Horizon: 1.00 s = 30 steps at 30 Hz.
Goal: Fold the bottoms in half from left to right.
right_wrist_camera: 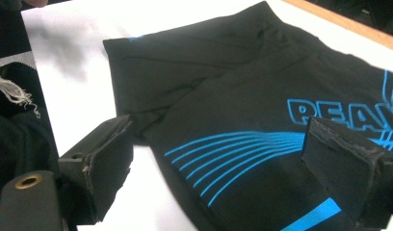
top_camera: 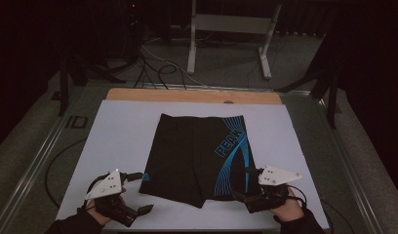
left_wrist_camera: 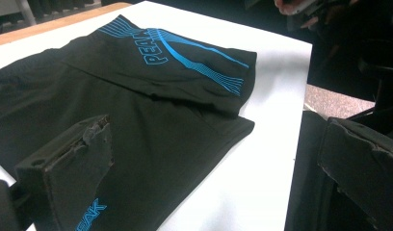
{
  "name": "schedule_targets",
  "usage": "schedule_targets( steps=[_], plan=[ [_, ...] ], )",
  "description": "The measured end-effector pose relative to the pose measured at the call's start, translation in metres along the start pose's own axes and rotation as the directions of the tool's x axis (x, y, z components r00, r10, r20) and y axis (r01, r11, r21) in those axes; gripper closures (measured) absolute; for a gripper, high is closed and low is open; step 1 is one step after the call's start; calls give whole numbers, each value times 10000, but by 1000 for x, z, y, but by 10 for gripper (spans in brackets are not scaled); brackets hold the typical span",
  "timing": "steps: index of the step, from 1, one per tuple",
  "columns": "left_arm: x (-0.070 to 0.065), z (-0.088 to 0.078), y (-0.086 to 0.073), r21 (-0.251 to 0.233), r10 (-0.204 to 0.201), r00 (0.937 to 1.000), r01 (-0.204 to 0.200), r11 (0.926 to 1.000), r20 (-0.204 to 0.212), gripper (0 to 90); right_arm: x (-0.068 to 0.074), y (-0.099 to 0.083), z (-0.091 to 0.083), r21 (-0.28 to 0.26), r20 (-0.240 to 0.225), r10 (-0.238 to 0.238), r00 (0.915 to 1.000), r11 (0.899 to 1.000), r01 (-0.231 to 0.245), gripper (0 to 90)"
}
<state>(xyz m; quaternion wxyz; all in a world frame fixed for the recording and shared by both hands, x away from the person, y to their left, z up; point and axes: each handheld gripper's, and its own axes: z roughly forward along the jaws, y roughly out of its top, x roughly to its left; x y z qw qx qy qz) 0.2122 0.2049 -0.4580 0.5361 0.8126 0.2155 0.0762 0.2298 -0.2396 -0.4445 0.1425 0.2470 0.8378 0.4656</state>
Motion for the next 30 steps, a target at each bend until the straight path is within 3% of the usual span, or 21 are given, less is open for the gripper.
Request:
schedule_targets(
  steps=[6,9,23,30],
  plan=[
    [0,-2,6,-315,-355,9993,359,9989,141,0,-9,18,-1,-132,228,-222,9995,9997,226,112],
    [-1,-4,9,-368,-297,9995,294,9989,-64,0,-13,26,-1,-209,370,-360,9987,9991,368,112],
    [2,-1,5,-67,-493,9974,490,9988,-534,0,-24,53,10,-423,409,-638,9971,9970,655,112],
    [1,3,3,88,-384,9973,390,9992,-624,0,-31,69,22,-503,449,-776,9960,9955,798,112]
  ],
)
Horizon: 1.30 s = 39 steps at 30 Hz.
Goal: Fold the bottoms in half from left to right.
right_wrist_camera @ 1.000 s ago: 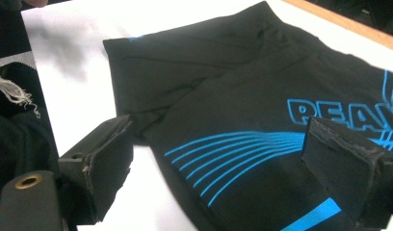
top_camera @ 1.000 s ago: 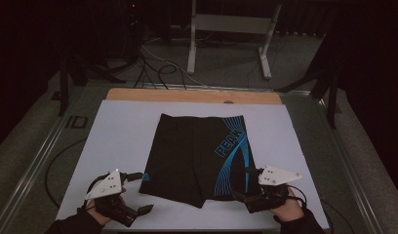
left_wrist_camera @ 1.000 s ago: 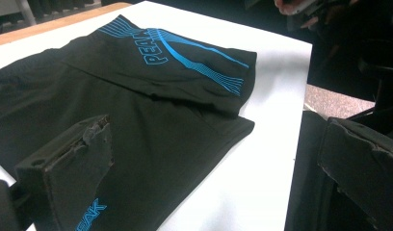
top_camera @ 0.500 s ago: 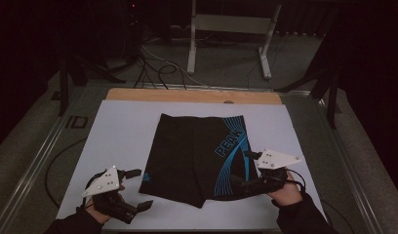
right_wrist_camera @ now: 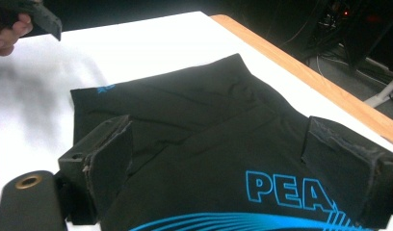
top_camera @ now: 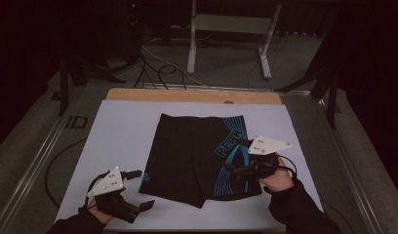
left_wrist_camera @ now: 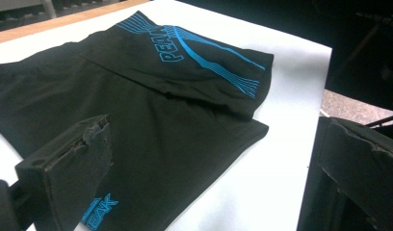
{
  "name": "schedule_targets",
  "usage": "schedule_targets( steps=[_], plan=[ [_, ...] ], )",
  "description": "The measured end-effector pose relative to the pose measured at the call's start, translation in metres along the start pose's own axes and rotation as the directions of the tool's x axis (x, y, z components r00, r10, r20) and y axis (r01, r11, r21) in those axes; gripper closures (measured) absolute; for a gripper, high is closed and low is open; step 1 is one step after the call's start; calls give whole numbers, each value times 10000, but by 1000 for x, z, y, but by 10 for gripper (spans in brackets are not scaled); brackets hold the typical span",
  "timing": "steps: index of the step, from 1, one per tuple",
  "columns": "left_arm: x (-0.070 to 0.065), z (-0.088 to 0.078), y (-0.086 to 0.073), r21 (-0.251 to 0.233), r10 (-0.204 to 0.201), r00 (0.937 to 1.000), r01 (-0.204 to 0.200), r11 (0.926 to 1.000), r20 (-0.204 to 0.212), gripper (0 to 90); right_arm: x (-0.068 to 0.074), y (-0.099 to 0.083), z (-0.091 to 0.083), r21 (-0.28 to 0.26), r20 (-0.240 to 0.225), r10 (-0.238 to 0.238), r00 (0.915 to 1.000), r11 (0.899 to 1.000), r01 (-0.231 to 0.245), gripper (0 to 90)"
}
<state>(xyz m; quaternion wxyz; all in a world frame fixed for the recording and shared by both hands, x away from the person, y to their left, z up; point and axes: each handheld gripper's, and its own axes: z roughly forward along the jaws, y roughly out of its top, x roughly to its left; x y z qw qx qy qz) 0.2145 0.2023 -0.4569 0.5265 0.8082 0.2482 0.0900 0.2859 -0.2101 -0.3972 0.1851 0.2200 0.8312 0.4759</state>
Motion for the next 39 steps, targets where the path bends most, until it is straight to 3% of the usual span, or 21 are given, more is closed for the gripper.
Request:
schedule_targets(
  steps=[17,29,39],
  plan=[
    [5,4,-5,204,-352,9978,364,9991,-556,0,-12,29,39,-75,-176,-119,9998,9999,117,112],
    [8,6,-7,321,-473,9948,504,9982,-897,0,-15,44,72,106,-395,-15,9992,9999,19,112],
    [11,8,-11,439,-609,9911,665,9968,-1181,0,-16,53,101,368,-439,-227,9988,9990,243,113]
  ],
)
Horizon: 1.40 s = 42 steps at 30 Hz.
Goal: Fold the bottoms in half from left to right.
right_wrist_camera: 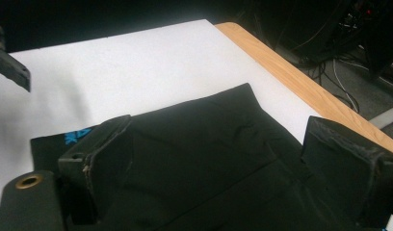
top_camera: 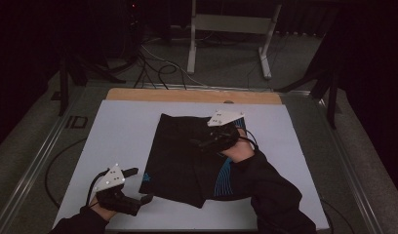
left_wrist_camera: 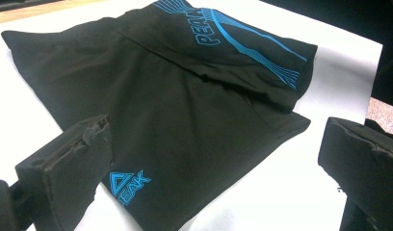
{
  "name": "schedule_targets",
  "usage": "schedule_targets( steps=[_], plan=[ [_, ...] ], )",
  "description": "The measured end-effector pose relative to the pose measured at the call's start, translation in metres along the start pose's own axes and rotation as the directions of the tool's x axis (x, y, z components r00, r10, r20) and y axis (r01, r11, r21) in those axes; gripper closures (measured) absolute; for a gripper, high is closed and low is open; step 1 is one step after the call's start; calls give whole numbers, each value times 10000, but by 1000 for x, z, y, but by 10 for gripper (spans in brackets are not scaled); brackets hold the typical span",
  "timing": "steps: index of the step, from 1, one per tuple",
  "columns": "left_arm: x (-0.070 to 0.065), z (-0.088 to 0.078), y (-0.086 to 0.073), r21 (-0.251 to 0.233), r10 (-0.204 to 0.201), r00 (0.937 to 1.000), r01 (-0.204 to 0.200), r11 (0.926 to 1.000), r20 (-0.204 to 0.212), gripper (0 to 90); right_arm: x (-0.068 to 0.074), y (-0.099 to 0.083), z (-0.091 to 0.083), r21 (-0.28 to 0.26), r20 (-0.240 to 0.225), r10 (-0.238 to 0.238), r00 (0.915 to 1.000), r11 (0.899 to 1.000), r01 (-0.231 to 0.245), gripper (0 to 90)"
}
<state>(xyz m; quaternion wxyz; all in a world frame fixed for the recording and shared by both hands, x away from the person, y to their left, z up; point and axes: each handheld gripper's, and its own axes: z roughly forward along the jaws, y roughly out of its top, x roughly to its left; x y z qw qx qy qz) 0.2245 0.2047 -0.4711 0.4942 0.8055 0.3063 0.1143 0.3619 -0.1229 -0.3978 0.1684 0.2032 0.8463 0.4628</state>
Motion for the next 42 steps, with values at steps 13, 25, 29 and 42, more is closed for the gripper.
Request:
schedule_targets(
  steps=[13,25,29,42],
  plan=[
    [2,0,-1,18,-99,9997,100,9999,-227,0,-5,2,28,322,-39,226,9997,9992,-224,113],
    [7,5,-4,22,-213,9996,213,9998,-183,0,-11,11,58,738,50,417,9991,9964,-419,113],
    [10,5,-5,13,-377,9989,378,9993,-273,0,-14,13,72,830,-34,533,9986,9952,-528,113],
    [20,11,-12,347,-606,9934,642,9973,-979,0,-9,21,112,952,-256,565,9981,9940,-539,114]
  ],
)
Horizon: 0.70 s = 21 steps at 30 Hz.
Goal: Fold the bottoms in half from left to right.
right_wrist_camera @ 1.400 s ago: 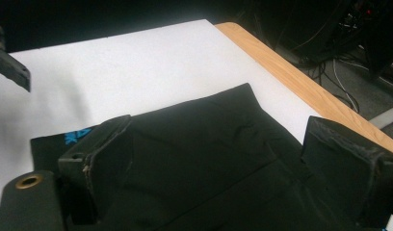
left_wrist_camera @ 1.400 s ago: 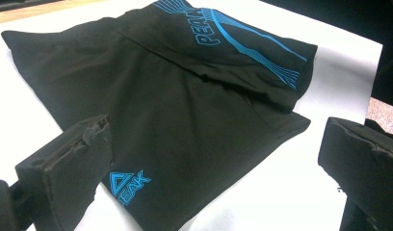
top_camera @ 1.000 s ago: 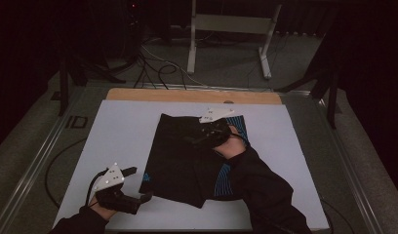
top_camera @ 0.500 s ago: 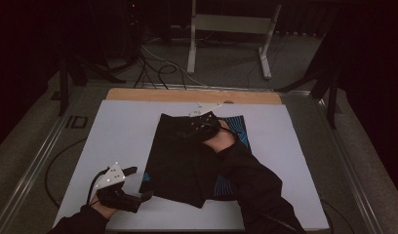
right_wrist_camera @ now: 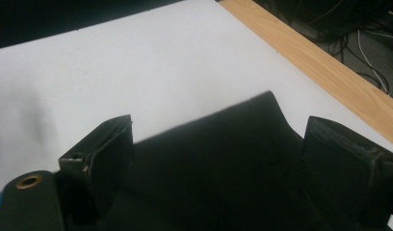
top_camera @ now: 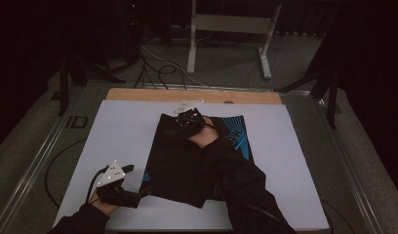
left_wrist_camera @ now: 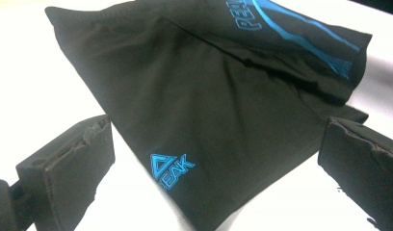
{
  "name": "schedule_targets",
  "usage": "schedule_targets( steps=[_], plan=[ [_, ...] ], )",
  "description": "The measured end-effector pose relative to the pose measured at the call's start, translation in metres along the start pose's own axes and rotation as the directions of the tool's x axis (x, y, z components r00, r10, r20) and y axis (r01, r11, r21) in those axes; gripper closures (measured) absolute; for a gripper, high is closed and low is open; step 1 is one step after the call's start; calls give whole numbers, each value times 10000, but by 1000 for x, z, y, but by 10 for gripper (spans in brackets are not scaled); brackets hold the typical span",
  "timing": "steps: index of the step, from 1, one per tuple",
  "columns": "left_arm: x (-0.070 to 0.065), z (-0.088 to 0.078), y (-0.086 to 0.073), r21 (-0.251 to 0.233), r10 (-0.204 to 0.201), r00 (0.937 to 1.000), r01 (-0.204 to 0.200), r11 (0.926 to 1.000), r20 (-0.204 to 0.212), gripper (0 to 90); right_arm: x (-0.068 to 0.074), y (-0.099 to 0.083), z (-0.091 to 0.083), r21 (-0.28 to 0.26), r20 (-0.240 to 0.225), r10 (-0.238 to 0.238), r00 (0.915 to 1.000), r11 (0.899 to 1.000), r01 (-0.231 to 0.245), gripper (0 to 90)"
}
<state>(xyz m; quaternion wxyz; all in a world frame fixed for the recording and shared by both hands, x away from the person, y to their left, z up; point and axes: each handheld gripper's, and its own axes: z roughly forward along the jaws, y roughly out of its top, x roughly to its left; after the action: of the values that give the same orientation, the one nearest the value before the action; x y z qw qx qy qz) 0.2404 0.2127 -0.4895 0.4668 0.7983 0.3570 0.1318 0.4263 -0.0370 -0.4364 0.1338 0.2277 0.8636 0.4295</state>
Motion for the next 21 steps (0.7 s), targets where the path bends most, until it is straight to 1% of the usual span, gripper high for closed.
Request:
schedule_targets(
  steps=[1,2,3,5,6,7,9,11,12,13,14,15,16,18,19,21],
  plan=[
    [1,0,-1,-6,-46,9999,46,10000,-112,0,1,1,2,10,-41,-8,10000,10000,8,114],
    [3,1,-2,88,-121,9998,122,9999,-141,0,2,3,5,26,-91,18,10000,10000,-18,114],
    [4,1,-2,223,-252,9996,255,9994,-154,0,2,4,8,6,-76,-65,10000,10000,65,114],
    [5,2,-2,423,-563,9983,568,9975,-112,0,5,6,12,35,-145,-19,9999,10000,20,114],
    [4,2,-2,594,-589,9982,595,9965,-115,0,5,7,14,40,-156,-78,9998,10000,78,115],
    [4,3,-3,756,-544,9985,549,9956,-88,0,6,8,16,24,-204,-37,9998,10000,38,115],
    [3,6,-5,920,-261,9996,265,9954,-60,0,8,9,20,70,-340,31,9994,10000,-28,114],
    [1,8,-5,1166,-63,10000,66,9932,-25,0,10,10,24,78,-394,6,9992,10000,-3,114],
    [1,9,-5,1278,-109,9999,115,9917,-53,0,11,10,27,84,-445,-25,9990,10000,29,114],
    [1,10,-5,1403,-200,9998,195,9899,26,0,12,11,29,106,-467,-5,9989,9999,9,115],
    [2,11,-6,1511,-352,9992,318,9880,193,1,13,11,31,114,-473,-71,9989,9999,77,114],
    [2,13,-7,1661,-447,9987,404,9853,224,11,14,12,33,99,-518,-38,9986,9999,43,115],
    [2,14,-8,1780,-521,9986,496,9828,93,18,15,13,35,112,-527,1,9986,9999,5,115],
    [3,15,-9,1927,-598,9981,552,9797,179,20,17,13,38,148,-609,-40,9981,9999,49,115],
    [3,15,-9,1975,-594,9982,571,9786,54,30,19,14,40,206,-648,-57,9979,9998,70,115],
    [2,16,-9,2045,-580,9983,553,9773,72,42,21,14,43,255,-685,-84,9976,9996,101,115]
  ],
)
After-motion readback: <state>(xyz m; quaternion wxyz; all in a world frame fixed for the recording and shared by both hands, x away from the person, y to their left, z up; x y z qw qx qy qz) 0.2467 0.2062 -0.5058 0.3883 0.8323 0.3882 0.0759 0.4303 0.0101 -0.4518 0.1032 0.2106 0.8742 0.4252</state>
